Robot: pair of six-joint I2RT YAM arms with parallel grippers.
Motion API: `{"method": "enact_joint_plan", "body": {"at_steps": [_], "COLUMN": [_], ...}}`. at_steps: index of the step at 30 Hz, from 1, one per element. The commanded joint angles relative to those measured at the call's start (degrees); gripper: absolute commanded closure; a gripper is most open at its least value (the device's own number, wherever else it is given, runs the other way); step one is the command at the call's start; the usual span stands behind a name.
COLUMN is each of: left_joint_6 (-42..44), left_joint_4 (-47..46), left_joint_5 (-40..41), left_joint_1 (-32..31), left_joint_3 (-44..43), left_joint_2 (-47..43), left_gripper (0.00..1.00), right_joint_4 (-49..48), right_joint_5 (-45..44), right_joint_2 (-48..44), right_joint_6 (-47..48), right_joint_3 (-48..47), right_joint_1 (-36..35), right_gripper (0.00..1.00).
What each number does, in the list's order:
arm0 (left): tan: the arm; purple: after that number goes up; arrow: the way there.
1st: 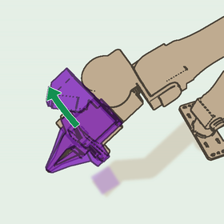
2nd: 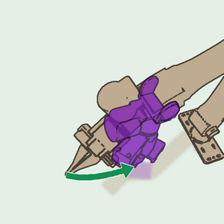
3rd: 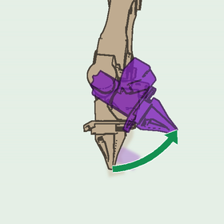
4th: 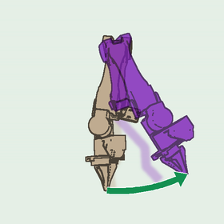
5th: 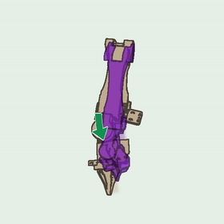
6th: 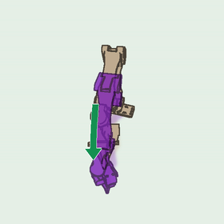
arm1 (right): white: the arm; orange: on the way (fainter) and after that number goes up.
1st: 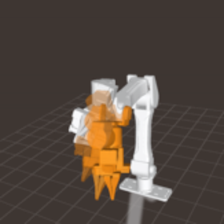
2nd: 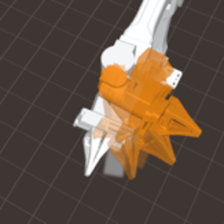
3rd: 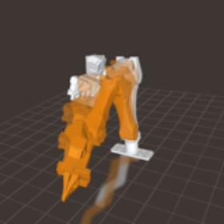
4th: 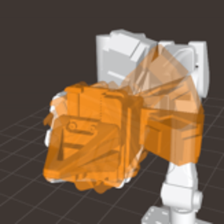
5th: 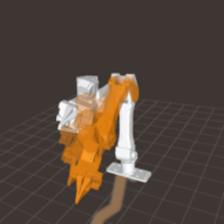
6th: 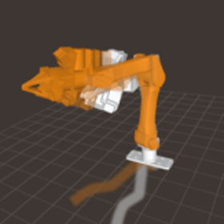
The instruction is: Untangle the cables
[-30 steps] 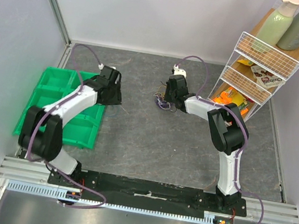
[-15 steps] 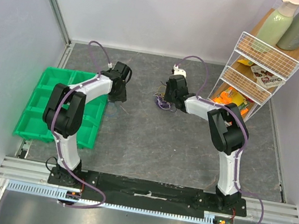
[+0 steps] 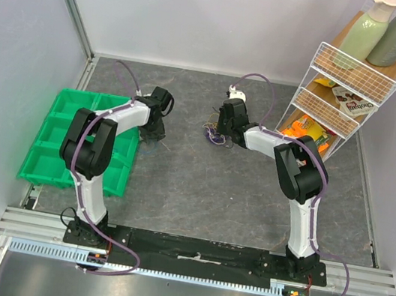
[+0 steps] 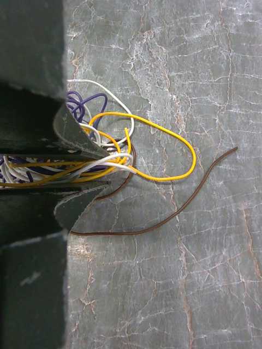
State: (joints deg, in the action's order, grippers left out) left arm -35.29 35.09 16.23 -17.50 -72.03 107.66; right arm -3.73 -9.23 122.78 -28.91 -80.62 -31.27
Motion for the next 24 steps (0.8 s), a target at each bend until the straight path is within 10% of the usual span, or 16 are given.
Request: {"method": "enact_joint_plan", "body": {"at_steps": [1, 6, 10, 24], "left_joint_6": [-3.7, -3.1, -3.7, -4.1], "left_joint_4": [1.2, 1.4, 1.0, -5.4], "left_joint_5": [1.4, -2.4, -2.0, -11.1], "left_joint_1": [-0.1, 1.1, 1.6, 5.6], "left_joint_3": [-3.1, -3.6, -2.2, 10.3], "left_joint_2": [2.6, 4.3, 2.2, -31.2], "left_gripper": [0.48, 0.66, 0.98, 0.98], "right_joint_4": [0.9, 0.9, 0.9, 0.9], "right_joint_5": [0.8, 0.7, 0.7, 0.8], "right_joint_2": [0.8, 0.7, 0.5, 0.4], "right_joint_6": [-0.3, -0.4, -0.3, -0.4], "right_joint_3": [-1.4, -1.3, -1.2, -0.9], "right_joint_1": [0.0, 0.0, 0.1, 0.1], "right_gripper": [0.72, 0.72, 0.72, 0.72]}}
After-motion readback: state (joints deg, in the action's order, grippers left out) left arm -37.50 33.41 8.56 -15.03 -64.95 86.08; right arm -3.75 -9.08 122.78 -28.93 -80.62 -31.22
